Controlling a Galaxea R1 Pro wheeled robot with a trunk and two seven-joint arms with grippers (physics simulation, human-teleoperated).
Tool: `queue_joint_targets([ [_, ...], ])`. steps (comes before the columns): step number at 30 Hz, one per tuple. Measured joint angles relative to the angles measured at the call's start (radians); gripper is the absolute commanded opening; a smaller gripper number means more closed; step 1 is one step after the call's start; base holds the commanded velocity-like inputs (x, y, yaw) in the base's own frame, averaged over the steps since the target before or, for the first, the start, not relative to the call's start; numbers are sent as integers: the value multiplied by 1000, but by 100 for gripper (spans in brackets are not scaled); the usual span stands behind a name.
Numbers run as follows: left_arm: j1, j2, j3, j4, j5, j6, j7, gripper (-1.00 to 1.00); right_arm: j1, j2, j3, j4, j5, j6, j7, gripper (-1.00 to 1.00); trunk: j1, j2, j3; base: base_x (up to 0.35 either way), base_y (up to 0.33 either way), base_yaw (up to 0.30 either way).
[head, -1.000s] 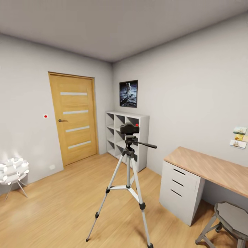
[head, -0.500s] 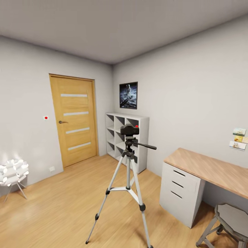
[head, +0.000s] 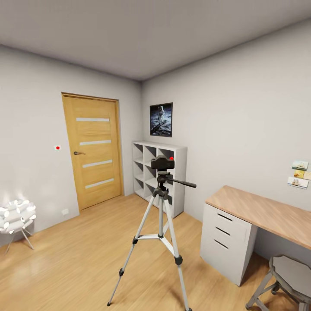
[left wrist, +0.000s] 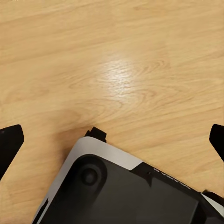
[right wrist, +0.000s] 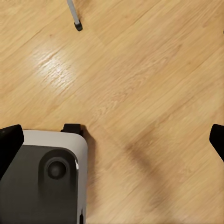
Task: Attach the digital camera to the camera tripod in the bedroom.
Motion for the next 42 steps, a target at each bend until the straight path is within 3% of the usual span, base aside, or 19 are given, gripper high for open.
queue_joint_targets([
  [32,0,0,0,0,0,0,0,100,0,1,0,-1,1,-2,-6,100,0,0,0,0,0,0],
  [42,0,0,0,0,0,0,0,100,0,58,0,-2,-1,-2,-8,100,0,0,0,0,0,0],
])
